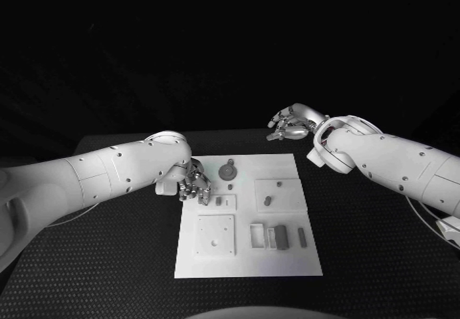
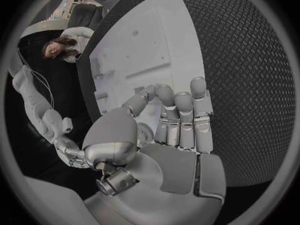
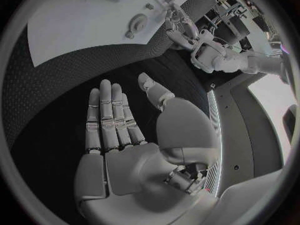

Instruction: Assemble the parts on the task board

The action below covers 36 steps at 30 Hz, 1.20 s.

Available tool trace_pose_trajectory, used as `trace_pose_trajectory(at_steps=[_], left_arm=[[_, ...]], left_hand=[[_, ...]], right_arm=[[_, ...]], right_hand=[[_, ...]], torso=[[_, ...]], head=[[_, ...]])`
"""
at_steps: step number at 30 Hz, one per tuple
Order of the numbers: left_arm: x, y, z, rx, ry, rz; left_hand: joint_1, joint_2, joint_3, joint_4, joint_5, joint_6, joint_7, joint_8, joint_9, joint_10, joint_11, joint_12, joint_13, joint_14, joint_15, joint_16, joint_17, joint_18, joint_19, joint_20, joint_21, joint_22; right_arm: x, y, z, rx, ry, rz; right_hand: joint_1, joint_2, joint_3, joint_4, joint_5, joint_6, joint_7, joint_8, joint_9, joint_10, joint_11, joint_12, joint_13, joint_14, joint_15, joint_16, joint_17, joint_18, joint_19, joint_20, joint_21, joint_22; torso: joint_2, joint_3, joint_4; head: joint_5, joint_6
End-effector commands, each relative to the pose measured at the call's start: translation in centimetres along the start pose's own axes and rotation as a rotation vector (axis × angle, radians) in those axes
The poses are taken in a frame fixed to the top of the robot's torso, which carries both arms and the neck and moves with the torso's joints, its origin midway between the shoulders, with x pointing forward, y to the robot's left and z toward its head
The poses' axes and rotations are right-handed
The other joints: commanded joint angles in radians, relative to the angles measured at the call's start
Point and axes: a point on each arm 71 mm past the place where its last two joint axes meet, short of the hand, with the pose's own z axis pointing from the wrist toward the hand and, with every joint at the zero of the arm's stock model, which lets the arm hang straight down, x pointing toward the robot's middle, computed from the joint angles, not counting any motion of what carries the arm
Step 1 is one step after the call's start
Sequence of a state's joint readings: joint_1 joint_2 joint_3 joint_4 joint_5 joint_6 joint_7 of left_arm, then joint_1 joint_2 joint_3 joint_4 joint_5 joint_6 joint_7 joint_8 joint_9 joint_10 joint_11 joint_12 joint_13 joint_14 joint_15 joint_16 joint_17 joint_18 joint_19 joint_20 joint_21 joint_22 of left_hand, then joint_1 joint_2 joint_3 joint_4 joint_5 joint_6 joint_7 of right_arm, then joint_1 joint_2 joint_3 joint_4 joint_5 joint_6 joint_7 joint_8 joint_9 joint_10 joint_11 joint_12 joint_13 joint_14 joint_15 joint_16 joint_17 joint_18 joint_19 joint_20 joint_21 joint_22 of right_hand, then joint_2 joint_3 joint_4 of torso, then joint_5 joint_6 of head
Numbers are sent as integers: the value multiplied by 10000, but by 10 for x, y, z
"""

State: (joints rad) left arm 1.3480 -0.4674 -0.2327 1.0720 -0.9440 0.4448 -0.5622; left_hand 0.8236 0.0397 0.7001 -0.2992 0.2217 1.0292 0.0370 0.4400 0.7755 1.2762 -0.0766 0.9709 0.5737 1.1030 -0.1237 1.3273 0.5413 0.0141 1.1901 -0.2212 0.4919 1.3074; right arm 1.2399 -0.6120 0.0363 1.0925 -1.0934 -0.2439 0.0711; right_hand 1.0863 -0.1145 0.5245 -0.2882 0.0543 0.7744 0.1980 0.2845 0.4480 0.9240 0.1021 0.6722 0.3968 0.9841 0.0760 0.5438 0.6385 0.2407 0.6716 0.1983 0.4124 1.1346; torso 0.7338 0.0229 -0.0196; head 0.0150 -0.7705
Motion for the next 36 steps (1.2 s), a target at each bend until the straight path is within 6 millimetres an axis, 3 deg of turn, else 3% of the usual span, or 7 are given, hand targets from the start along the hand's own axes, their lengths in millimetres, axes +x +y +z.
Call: trace_pose_trajectory(at_steps=[1,24,36], left_arm=[[3,7,3,-328,190,61],[3,-4,8,-346,269,127],[5,-13,8,-317,8,505]], left_hand=[[334,495,179,50,1230,222,-124,0,2123,5,-86,83,-16,44,-73,42,-12,82,39,-54,49,221],[143,406,218,57,1735,434,-199,-65,2446,94,-158,233,-55,137,-100,135,-13,97,118,-86,168,219],[-10,447,158,66,1822,632,-274,-90,2568,200,-230,331,-55,229,-101,182,-13,118,191,-96,223,210]], right_arm=[[1,1,0,-109,109,22],[2,3,1,-145,132,32],[3,3,1,-152,176,39]], right_hand=[[92,-6,-45,-8,-41,-69,114,66,-16,-12,55,-65,-17,-14,64,-53,13,-191,-58,23,-66,10],[141,-5,-43,-13,-41,-70,115,71,-24,-15,56,-62,-26,-11,70,-103,57,-190,-69,28,-87,24],[172,1,-44,-15,-42,-70,115,74,-30,-16,57,-60,-32,-16,76,-140,85,-191,-81,33,-104,33]], torso=[[3,3,-3],[5,4,-4],[5,1,-5]], head=[[5,-10],[31,-11],[39,-19]])
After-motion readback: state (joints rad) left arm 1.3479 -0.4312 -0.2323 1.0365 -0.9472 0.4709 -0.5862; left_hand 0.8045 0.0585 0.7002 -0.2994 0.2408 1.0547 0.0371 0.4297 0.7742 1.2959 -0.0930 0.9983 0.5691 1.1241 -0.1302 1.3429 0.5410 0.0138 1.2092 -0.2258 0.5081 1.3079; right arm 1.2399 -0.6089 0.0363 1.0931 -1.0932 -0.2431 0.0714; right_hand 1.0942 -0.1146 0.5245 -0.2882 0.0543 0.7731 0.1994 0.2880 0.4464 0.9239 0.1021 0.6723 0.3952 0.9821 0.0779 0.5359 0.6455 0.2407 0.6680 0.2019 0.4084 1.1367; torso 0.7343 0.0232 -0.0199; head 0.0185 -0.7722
